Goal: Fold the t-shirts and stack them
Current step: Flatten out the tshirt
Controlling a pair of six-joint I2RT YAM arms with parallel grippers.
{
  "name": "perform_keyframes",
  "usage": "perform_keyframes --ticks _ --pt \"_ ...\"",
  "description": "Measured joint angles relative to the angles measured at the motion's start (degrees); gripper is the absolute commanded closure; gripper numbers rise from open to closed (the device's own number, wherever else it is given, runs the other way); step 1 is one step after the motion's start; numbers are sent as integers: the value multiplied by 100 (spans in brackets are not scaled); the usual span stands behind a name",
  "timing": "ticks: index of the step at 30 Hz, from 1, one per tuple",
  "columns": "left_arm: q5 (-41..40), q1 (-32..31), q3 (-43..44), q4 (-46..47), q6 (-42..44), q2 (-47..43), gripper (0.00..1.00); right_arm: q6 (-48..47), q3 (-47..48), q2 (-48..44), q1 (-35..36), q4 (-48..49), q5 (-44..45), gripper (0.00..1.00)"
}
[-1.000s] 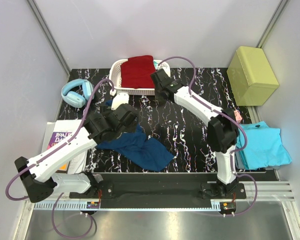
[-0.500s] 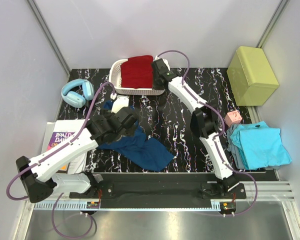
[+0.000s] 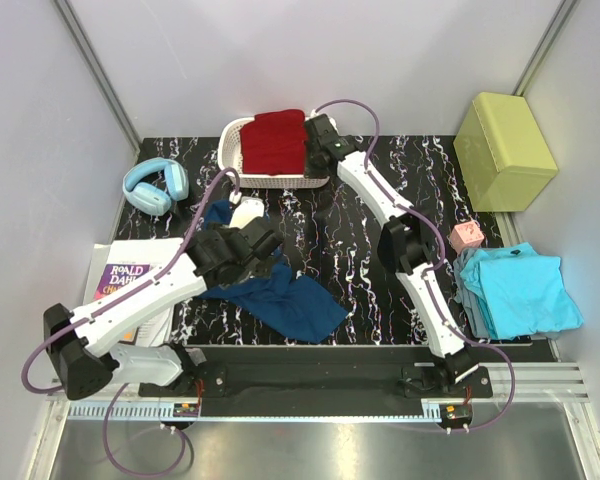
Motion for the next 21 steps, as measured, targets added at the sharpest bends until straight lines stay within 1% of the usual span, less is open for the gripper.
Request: perform_keyframes --ticks 7,14,17,18,19,20,21 --pt "76 0 -70 13 -9 92 1 0 149 90 -184 15 -262 100" --pt "76 0 -122 35 52 98 1 -98 149 70 -262 114 -267 100" --pt "85 0 -122 42 81 114 1 -149 142 68 -404 214 -275 100" --pt "92 0 -122 44 85 114 1 -160 114 46 -452 243 -297 92" --pt "92 0 -122 50 101 114 1 -179 31 -7 -516 260 -339 74" --pt "90 0 -125 66 116 114 1 -181 -37 -59 -557 260 -367 59" --pt "81 0 -133 105 142 114 1 -203 -160 -155 -597 258 -369 37"
